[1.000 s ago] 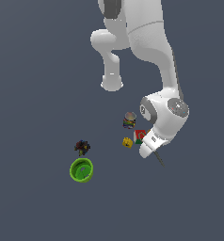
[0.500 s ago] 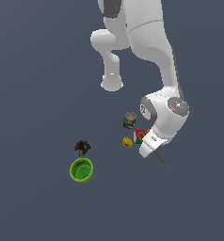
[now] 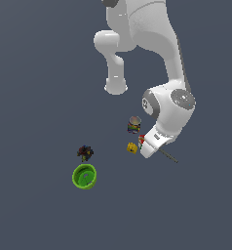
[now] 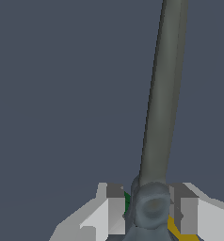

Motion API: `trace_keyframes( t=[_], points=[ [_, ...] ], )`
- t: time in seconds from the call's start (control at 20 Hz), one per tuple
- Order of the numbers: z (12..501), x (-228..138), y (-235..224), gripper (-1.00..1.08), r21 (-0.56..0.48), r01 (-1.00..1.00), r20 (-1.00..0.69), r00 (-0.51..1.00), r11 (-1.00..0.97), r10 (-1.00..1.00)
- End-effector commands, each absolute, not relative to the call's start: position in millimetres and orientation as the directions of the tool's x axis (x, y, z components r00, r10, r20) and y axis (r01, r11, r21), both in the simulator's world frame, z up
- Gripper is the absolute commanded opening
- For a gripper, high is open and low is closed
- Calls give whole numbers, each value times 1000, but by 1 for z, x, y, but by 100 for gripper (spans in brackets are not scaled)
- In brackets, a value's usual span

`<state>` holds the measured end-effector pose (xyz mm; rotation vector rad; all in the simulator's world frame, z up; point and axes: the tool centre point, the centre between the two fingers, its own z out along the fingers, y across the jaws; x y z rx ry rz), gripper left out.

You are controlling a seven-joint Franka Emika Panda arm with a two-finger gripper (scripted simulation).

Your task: Pick up a designated object from a clutter of objects.

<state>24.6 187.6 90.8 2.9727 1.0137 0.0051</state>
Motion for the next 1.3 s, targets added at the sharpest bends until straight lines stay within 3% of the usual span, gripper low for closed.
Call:
trace_keyframes(
  t=[0.0,1.25],
  points=[
    [109,23,179,-100,3,611,4,792,-792,611],
    [360,-1,61,-100,-2,612,2,791,-791,612]
  ],
)
